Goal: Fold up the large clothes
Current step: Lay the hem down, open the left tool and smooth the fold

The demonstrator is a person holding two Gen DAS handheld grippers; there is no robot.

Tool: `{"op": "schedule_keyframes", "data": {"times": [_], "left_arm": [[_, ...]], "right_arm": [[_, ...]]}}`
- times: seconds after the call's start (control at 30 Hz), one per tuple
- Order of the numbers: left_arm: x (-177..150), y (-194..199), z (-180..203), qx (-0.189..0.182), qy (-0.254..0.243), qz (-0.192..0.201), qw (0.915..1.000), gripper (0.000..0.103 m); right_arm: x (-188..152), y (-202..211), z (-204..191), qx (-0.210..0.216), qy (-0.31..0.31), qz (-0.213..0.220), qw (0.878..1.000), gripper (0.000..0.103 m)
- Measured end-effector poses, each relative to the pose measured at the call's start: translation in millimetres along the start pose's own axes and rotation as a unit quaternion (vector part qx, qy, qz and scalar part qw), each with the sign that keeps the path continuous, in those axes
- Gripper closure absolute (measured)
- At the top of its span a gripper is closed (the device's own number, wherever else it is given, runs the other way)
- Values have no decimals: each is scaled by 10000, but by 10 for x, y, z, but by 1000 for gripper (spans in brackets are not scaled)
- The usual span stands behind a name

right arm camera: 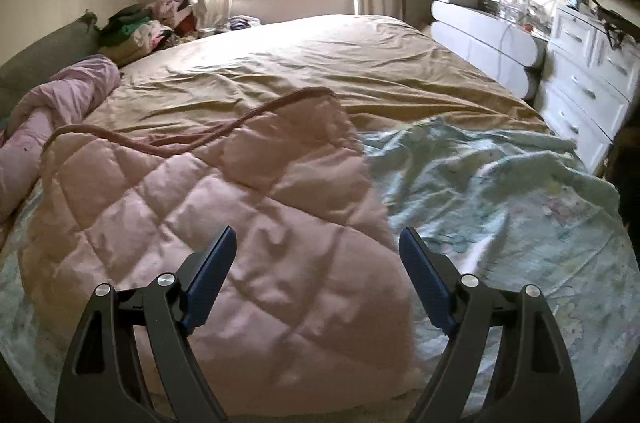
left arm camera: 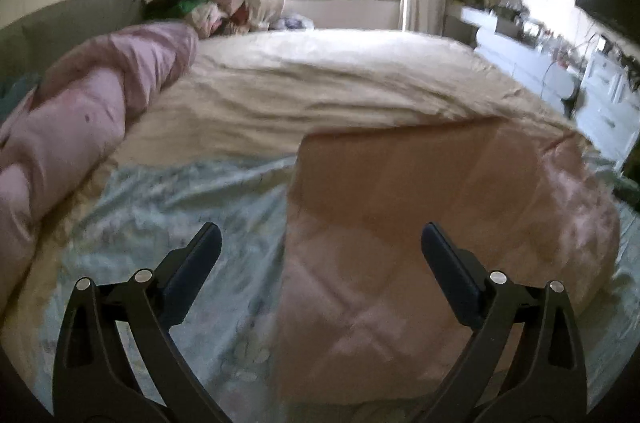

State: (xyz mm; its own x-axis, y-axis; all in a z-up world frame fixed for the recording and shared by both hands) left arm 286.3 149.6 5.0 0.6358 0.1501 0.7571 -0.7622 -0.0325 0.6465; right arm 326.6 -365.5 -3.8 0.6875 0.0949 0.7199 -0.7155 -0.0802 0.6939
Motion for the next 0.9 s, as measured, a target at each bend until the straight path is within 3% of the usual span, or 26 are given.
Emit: {"op": "schedule_keyframes", "data": {"times": [0.23, 0.57, 0.73, 0.8, 0.9], "left_arm": [[-388, -249, -162, 184, 13, -400, 9990, 9], [-513, -448, -152, 167, 8, -586, 9981, 9], [-511, -545, -88, 121, -46, -624, 9980, 9], [-505, -577, -67, 81, -34, -637, 9979, 9], [-487, -619, -34, 14, -87, -638, 9979, 12]], "right_arm": [[-134, -102, 68, -51, -68, -167, 9998, 21], [-68, -406, 81, -141, 59, -288, 9995, 22], [-5, -547, 39, -175, 167, -240, 9994, 37], [5, -602, 18, -237, 224, -282, 9991, 56], [-10, -599, -6, -260, 293, -193, 9990, 74]]}}
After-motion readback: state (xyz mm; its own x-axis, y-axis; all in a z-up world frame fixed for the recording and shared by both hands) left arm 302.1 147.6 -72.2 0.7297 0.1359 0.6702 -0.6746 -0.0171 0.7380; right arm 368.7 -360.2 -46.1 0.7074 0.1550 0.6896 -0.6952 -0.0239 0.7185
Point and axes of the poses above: each gripper's, at about its wrist camera, not at the fingertips, and y roughly against the way its jaws point, z to its right, x to its top, the point moved 1 cm from there along -y, roughly the way its jaws point, and after that the axes turned 8 degrees about y, right-handed, at the moved point
